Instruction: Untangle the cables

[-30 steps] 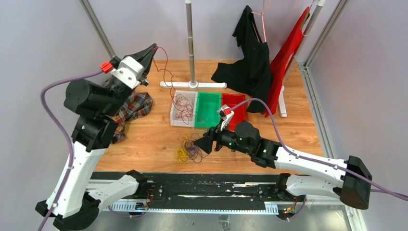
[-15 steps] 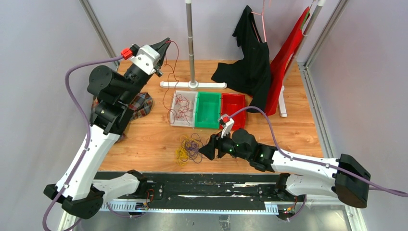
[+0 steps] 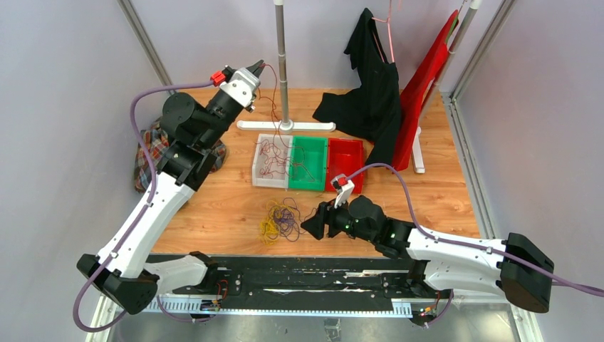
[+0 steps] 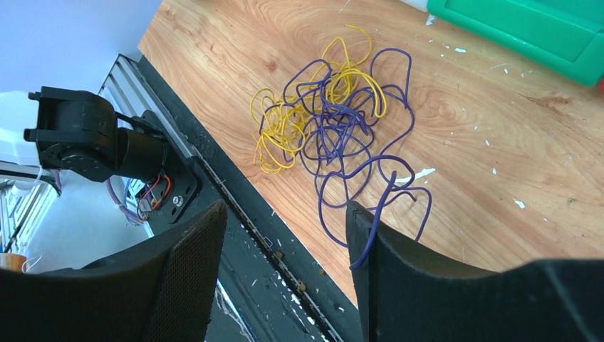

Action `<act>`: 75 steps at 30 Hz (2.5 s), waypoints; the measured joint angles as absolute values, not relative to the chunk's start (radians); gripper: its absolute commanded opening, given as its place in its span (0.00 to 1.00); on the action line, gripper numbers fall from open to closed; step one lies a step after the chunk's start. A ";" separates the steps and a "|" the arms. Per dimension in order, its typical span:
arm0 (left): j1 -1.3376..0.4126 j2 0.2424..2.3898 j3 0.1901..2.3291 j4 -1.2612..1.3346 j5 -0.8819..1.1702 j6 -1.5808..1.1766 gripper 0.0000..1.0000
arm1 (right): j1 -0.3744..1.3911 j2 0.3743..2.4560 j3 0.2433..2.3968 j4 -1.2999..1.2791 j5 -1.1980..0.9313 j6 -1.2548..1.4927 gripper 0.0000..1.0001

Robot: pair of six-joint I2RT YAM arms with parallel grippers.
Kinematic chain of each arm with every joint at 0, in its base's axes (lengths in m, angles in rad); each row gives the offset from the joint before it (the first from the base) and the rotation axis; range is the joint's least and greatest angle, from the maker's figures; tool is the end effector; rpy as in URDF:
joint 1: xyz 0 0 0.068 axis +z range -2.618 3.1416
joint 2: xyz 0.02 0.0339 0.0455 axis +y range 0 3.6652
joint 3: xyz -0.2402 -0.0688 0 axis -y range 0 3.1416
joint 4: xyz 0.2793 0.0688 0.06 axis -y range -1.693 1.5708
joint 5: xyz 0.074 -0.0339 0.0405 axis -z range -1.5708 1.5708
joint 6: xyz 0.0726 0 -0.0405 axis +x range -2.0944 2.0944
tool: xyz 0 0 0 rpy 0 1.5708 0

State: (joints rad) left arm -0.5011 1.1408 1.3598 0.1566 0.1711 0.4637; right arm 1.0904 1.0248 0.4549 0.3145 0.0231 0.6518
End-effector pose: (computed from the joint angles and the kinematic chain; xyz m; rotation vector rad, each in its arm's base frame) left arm 0.2702 -0.1621 0.5045 0.6864 0.9868 -0.1350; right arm 0.1423 0.2694 0.1816 -0.4180 1.9573 1.1678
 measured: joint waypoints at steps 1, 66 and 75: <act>-0.501 1.147 1.360 0.164 0.168 0.463 0.00 | 1.090 1.025 0.453 0.315 0.026 0.654 0.62; -0.449 1.382 1.044 0.028 0.219 0.511 0.00 | 1.082 0.987 0.395 0.301 0.099 0.670 0.61; -0.449 1.563 1.124 -0.106 0.124 0.599 0.00 | 1.029 1.002 0.382 0.300 0.093 0.674 0.61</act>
State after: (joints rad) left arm -0.4492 1.5635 1.1236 -0.1062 0.1242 0.5987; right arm 1.0286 1.0016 0.3820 0.3004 0.0929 0.6739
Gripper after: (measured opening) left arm 0.019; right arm 0.607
